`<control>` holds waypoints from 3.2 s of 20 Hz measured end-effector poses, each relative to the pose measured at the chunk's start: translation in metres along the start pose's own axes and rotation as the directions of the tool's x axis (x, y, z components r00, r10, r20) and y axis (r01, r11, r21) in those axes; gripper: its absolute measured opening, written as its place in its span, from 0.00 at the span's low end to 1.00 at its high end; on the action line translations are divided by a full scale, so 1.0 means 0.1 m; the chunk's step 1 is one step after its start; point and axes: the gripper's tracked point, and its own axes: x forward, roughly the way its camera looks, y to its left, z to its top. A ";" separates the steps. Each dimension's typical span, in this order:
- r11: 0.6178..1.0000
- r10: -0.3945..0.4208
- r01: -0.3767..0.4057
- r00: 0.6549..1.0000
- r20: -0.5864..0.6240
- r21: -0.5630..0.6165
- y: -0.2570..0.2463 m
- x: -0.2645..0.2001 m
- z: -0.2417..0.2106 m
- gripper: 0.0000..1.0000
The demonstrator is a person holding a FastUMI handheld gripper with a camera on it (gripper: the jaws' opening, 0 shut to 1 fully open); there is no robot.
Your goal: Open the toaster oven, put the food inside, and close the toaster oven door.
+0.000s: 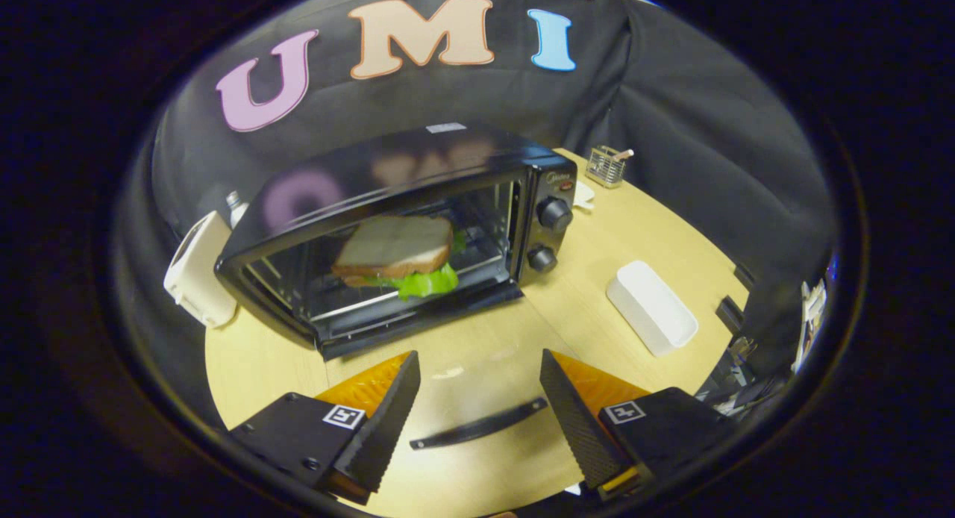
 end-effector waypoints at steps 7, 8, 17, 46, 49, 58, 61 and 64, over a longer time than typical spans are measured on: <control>0.976 0.091 -0.110 0.990 -0.104 -0.188 -0.15 -0.22 -0.48 0.96; 0.961 0.099 -0.129 0.987 -0.129 -0.245 -0.19 -0.22 -0.58 0.95; 0.873 0.181 -0.249 0.964 -0.195 -0.420 -0.06 0.16 -1.07 0.93; 0.906 0.305 -0.261 0.948 0.088 -0.332 0.51 -0.34 0.35 0.89; 0.913 0.313 -0.258 0.940 0.135 -0.317 0.60 -0.35 0.56 0.89; 0.916 0.340 -0.261 0.908 0.244 -0.305 0.92 -0.13 1.19 0.90; 0.909 0.360 -0.282 0.902 0.239 -0.308 0.97 -0.12 1.27 0.90; 0.902 0.372 -0.291 0.898 0.234 -0.317 0.98 -0.11 1.33 0.90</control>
